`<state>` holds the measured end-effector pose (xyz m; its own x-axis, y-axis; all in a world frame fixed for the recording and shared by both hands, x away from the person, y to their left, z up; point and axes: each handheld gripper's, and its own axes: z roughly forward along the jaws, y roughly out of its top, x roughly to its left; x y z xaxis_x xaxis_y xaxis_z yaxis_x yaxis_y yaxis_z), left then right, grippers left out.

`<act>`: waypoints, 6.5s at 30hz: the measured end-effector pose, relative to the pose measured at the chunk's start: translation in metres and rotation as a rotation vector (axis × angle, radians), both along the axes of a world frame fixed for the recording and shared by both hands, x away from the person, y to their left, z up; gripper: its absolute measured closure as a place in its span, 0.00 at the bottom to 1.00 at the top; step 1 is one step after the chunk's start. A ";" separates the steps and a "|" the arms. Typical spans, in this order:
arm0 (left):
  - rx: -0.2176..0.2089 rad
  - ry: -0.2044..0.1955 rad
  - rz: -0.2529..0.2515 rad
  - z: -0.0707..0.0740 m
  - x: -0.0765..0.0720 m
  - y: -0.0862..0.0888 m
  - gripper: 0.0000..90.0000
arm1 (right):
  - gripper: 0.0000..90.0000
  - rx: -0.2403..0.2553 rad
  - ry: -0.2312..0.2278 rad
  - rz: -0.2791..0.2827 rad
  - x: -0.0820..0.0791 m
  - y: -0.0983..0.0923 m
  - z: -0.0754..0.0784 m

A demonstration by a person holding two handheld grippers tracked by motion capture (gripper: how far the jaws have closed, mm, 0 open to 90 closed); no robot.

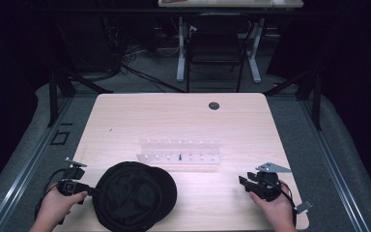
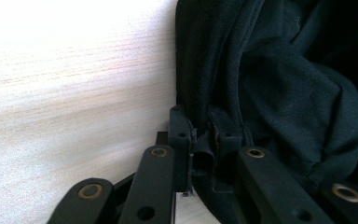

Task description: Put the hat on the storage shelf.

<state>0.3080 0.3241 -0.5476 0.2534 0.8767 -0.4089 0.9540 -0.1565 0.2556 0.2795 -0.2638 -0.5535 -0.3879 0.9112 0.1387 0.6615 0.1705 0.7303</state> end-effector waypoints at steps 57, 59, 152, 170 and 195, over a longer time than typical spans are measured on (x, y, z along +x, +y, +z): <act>-0.159 0.052 -0.029 0.111 0.017 -0.028 0.94 | 0.64 0.000 0.006 -0.002 0.000 0.000 -0.001; -0.146 0.070 -0.017 0.112 0.017 -0.029 0.94 | 0.64 -0.003 0.004 -0.004 0.000 0.000 -0.001; -0.333 -0.037 -0.008 0.251 0.047 -0.069 0.95 | 0.61 -0.002 0.004 -0.006 0.001 -0.004 -0.003; -0.335 -0.070 -0.003 0.266 0.066 -0.088 0.95 | 0.60 -0.007 -0.003 -0.003 0.001 -0.004 -0.004; -0.347 -0.097 0.024 0.275 0.093 -0.116 0.95 | 0.52 -0.031 -0.082 0.030 0.001 -0.002 -0.006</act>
<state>0.4013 0.2085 -0.2731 0.2866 0.6963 -0.6580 0.9251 -0.0225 0.3791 0.2810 -0.2662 -0.5592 -0.4243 0.9022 0.0776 0.5940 0.2126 0.7759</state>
